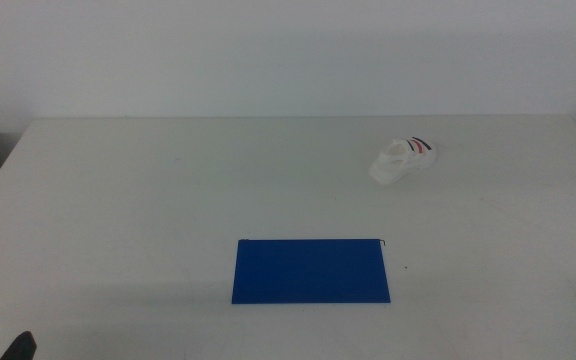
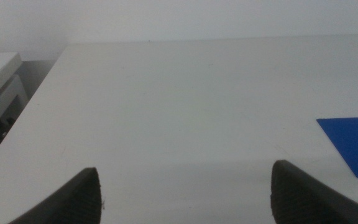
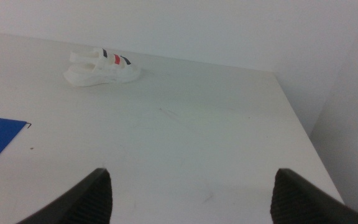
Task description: Use one arm to grab the shoe from the table and place it on the mat.
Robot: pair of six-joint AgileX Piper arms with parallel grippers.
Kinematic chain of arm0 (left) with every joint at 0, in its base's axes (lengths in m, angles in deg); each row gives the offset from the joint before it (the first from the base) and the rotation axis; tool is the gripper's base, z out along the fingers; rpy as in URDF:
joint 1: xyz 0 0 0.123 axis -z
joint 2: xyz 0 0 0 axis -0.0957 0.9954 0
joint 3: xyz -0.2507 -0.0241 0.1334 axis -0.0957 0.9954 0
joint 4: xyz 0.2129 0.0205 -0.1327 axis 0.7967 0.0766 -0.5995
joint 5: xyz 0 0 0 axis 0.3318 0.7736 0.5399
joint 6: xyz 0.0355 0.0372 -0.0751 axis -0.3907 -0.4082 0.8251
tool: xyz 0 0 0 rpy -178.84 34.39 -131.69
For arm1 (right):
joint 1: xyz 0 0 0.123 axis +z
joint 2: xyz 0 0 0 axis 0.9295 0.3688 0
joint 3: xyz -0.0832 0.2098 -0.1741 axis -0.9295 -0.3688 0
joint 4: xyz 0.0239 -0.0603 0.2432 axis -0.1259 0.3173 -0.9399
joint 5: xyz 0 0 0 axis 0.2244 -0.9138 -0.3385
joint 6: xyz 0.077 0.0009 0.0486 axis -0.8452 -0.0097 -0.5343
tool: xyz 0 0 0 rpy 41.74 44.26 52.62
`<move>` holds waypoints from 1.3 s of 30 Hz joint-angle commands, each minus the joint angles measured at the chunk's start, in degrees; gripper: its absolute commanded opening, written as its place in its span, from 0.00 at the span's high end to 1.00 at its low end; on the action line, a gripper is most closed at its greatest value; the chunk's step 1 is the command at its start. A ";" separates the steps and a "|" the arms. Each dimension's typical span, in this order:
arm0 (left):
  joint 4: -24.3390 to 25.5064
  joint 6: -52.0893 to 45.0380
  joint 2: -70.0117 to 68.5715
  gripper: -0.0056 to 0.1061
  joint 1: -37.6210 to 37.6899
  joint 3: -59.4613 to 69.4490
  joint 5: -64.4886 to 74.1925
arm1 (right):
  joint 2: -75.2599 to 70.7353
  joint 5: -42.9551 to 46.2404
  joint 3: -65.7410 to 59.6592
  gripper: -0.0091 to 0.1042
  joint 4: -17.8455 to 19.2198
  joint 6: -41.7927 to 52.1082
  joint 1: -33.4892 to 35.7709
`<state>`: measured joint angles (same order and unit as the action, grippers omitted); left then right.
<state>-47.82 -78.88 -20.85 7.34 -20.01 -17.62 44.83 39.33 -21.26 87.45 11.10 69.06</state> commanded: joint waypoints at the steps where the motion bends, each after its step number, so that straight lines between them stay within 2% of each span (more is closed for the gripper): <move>1: -0.45 0.26 -0.76 0.11 0.24 0.40 -4.58 | -0.97 2.95 1.10 0.34 0.00 0.57 -0.30; 6: -0.45 0.26 -0.76 0.11 0.24 0.40 -4.58 | 4.45 -2.07 7.77 0.34 -0.89 0.57 -0.30; 15: -0.45 0.26 -0.76 0.11 0.24 0.40 -4.58 | 25.27 -2.94 22.23 0.34 -1.53 0.57 -0.30; 20: -0.45 0.26 -0.76 0.11 0.24 0.40 -4.58 | 36.98 -5.59 31.81 0.34 -7.19 0.55 -0.30; 22: -0.45 0.26 -0.76 0.11 0.24 0.40 -4.58 | 41.88 -7.09 35.55 0.34 -8.25 0.55 -0.30; 25: -0.45 0.26 -0.76 0.11 0.24 0.40 -4.58 | 49.00 -7.71 41.67 0.34 -8.22 -0.37 -0.30; 28: -0.45 0.26 -0.76 0.11 0.24 0.40 -4.58 | 56.16 -13.80 49.67 0.34 -7.71 -2.34 0.39; 33: -0.45 0.26 -0.76 0.11 0.24 0.40 -4.58 | 69.08 -24.27 63.68 0.34 -5.70 -4.83 5.42; 36: -0.45 0.26 -0.76 0.11 0.24 0.40 -4.58 | 76.31 -30.07 72.90 0.34 -4.82 -10.71 8.50; 39: -0.45 0.26 -0.76 0.11 0.24 0.40 -4.58 | 83.46 -35.98 81.43 0.34 -1.14 -20.32 10.66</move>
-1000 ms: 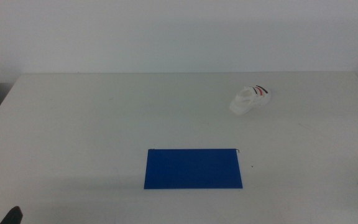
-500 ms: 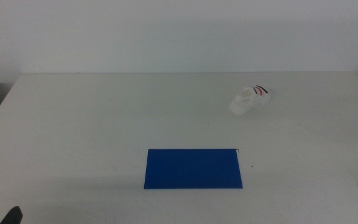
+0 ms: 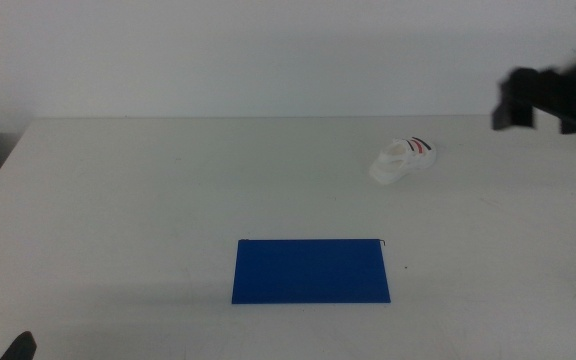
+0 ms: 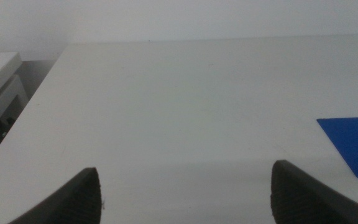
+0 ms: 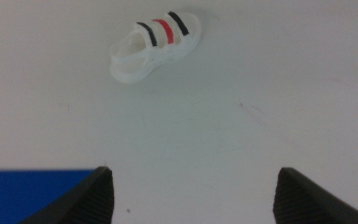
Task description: Use one arm to grab the shoe from the table and place it on the mat.
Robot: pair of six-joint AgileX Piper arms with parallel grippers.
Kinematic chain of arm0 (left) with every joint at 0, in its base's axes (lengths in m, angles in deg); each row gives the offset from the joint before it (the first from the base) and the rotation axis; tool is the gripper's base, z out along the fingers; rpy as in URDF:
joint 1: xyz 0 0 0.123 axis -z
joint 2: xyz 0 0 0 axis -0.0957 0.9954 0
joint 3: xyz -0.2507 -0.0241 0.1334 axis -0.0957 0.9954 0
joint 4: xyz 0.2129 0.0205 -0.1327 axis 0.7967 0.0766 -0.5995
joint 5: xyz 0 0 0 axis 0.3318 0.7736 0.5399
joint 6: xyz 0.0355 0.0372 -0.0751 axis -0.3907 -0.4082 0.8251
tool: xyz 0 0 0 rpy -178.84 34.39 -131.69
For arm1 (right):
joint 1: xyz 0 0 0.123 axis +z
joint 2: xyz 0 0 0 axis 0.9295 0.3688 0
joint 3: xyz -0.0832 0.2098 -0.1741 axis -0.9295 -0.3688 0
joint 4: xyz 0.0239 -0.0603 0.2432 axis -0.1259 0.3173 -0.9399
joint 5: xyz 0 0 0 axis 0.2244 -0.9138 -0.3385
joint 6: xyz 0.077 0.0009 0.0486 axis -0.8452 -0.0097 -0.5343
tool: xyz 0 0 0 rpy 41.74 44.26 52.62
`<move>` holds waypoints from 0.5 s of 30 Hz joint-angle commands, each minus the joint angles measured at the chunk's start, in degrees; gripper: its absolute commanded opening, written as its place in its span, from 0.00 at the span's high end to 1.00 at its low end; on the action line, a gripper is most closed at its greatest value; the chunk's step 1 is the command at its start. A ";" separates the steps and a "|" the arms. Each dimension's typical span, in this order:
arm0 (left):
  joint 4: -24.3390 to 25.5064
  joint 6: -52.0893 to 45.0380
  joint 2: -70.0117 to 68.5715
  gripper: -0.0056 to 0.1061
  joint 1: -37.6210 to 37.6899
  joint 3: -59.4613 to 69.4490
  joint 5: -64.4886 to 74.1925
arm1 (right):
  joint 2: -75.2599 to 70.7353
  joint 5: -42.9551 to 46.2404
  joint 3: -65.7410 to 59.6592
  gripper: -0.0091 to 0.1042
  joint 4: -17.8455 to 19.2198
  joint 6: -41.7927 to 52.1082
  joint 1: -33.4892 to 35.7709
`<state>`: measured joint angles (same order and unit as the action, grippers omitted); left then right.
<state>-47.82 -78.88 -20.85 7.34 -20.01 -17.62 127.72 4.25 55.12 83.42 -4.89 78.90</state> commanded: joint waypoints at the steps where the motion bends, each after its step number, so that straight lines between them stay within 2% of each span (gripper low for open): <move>1: -0.45 0.26 -0.76 0.11 0.24 0.40 -4.58 | 2.97 -2.79 7.94 0.34 4.73 -7.48 1.58; 4: -0.45 0.26 -0.76 0.11 0.24 0.40 -4.58 | 9.68 -7.68 15.54 0.34 8.42 -16.50 3.36; 7: -0.45 0.26 -0.76 0.11 0.24 0.40 -4.58 | 15.35 -11.56 22.45 0.34 10.25 -22.62 4.78; 11: -0.45 0.26 -0.76 0.11 0.24 0.40 -4.58 | 20.97 -13.04 29.16 0.34 9.82 -29.75 5.19; 15: -0.45 0.26 -0.76 0.11 0.24 0.40 -4.58 | 22.58 -13.20 30.19 0.34 8.98 -37.15 5.19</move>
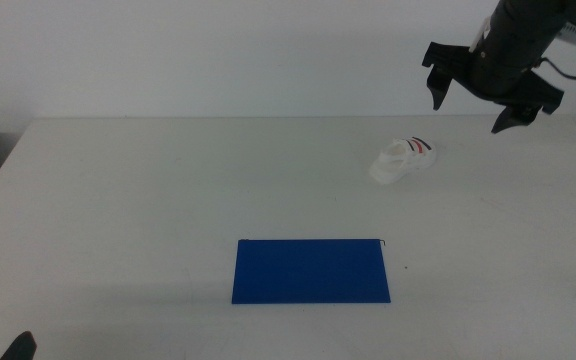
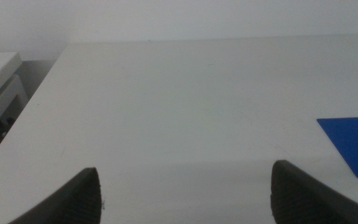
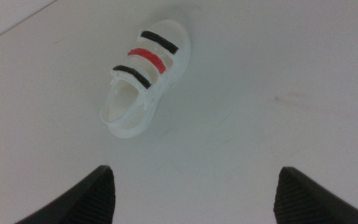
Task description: Use one arm to grab the shoe from the table and place it on the mat.
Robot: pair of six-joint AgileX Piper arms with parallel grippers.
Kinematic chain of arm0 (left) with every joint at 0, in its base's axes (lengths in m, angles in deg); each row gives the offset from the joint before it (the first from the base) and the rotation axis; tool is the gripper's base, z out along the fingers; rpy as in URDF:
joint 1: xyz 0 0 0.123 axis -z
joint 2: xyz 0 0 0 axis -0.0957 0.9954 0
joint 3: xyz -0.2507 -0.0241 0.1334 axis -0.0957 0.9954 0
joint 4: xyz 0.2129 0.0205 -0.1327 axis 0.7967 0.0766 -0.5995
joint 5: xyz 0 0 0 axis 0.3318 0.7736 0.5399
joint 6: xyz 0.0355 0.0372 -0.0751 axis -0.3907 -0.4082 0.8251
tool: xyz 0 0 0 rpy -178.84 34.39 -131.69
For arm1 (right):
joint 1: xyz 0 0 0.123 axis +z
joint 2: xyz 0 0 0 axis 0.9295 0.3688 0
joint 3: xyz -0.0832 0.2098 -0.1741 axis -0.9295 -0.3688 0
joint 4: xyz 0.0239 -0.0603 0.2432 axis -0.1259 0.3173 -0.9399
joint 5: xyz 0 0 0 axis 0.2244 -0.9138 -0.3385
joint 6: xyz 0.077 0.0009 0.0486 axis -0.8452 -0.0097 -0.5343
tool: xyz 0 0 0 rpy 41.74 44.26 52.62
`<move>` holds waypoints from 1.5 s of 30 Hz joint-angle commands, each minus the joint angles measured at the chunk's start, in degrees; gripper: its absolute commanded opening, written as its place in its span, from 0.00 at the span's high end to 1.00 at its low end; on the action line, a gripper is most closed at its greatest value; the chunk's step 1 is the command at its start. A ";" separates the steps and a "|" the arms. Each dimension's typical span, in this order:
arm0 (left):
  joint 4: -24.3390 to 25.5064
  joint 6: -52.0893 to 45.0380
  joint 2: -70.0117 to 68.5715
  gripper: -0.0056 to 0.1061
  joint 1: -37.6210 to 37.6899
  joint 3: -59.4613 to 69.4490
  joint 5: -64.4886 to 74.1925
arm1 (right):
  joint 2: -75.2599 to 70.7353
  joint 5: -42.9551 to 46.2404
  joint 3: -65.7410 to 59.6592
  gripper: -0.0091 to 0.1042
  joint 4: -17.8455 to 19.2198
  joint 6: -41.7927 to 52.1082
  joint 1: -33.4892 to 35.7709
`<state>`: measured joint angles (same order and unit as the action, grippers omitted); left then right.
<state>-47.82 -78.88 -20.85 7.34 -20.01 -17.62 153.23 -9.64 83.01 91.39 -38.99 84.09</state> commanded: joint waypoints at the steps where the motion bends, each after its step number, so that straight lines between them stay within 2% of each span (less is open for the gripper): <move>1: -0.45 0.26 -0.76 0.11 0.24 0.40 -4.58 | -2.96 0.69 2.30 0.34 0.92 -4.32 -0.01; 6: -0.45 0.26 -0.76 0.11 0.24 0.40 -4.58 | -2.96 0.75 2.30 0.34 1.93 -6.10 -0.01; 12: -0.45 0.26 -0.76 0.11 0.24 0.40 -4.58 | -2.96 0.75 2.30 0.34 8.46 -6.15 -0.01; 15: -0.45 0.26 -0.76 0.11 0.24 0.40 -4.58 | -2.96 1.52 2.30 0.35 10.11 -6.46 -0.01; 20: -0.45 0.26 -0.76 0.11 0.24 0.40 -4.58 | -2.84 1.26 2.30 0.39 9.13 -8.78 0.00; 24: -0.45 0.26 -0.76 0.11 0.24 0.40 -4.58 | -1.23 2.60 2.34 0.40 5.76 -15.36 0.00; 29: -0.45 0.26 -0.76 0.11 0.24 0.40 -4.58 | 2.24 1.53 5.02 0.40 3.46 -20.49 0.00; 38: -0.45 0.26 -0.76 0.11 0.24 0.40 -4.58 | 16.35 -11.45 27.02 0.36 0.52 -22.80 0.00; 42: -0.45 0.26 -0.76 0.11 0.24 0.40 -4.58 | 22.21 -11.41 34.18 0.30 -2.27 -23.51 0.00; 45: -0.45 0.26 -0.76 0.11 0.24 0.40 -4.58 | 24.47 -11.38 35.58 0.29 -2.39 -26.67 -0.20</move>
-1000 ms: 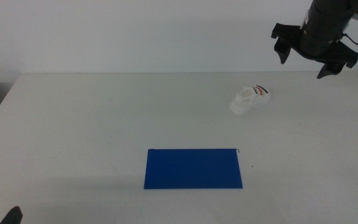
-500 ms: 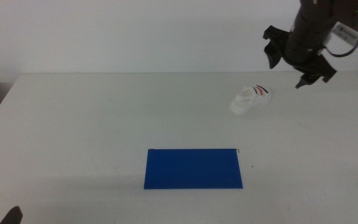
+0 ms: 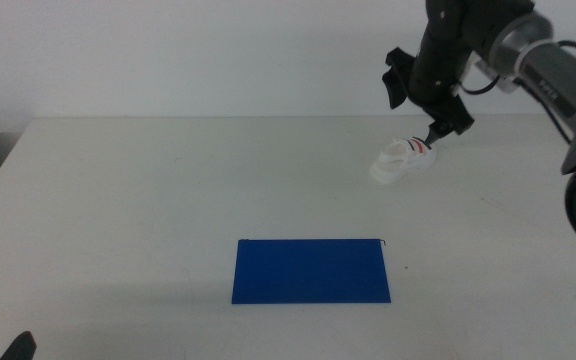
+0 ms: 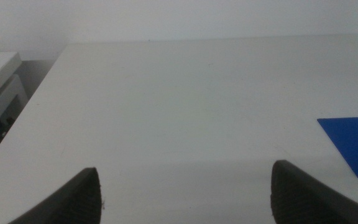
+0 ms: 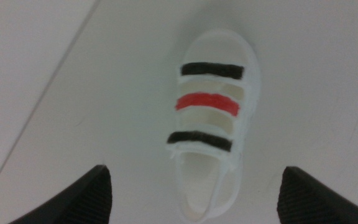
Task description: Use one arm to grab the shoe from the table and place it on the mat.
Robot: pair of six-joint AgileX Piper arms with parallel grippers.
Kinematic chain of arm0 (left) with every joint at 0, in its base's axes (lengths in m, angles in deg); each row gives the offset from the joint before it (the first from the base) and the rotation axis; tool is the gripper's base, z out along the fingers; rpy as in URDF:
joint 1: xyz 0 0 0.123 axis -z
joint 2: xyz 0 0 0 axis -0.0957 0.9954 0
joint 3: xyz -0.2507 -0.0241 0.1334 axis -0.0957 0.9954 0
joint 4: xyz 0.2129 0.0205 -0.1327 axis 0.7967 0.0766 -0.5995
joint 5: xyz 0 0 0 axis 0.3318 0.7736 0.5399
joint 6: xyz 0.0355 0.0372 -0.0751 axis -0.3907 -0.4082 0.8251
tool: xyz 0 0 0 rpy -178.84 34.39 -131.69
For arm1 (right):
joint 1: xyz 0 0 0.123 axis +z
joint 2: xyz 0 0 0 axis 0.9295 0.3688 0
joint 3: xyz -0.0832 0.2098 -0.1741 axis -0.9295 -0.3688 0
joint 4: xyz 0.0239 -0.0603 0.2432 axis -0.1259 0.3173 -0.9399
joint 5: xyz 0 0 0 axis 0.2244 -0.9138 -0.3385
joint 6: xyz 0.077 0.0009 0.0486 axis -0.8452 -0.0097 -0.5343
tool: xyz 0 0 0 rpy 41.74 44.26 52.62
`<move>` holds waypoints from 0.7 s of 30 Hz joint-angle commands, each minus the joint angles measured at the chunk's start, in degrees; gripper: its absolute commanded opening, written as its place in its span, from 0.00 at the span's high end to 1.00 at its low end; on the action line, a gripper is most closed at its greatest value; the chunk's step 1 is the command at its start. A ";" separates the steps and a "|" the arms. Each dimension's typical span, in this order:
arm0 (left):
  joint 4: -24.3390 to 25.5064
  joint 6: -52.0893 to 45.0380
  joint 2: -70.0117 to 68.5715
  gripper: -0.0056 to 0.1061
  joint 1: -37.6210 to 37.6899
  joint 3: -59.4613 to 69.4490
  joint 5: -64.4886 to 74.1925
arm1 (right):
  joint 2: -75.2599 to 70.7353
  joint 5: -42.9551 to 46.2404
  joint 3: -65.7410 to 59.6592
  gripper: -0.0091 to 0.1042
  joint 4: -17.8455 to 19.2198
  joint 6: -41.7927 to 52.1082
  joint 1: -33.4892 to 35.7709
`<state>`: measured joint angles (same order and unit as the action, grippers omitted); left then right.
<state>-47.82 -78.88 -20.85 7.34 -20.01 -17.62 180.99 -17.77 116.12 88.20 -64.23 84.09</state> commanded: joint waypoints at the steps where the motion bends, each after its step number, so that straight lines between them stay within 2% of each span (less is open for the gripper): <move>1: -0.45 0.26 -0.76 0.11 0.24 0.40 -4.58 | -2.77 -3.25 2.47 0.29 0.90 -2.61 -0.31; 21: -0.45 0.26 -0.76 0.11 0.24 0.40 -4.58 | 4.32 0.02 2.47 0.30 1.52 -6.40 -0.76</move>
<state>-47.82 -78.88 -20.85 7.34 -20.01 -17.62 188.22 -16.57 117.41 88.23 -70.44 84.03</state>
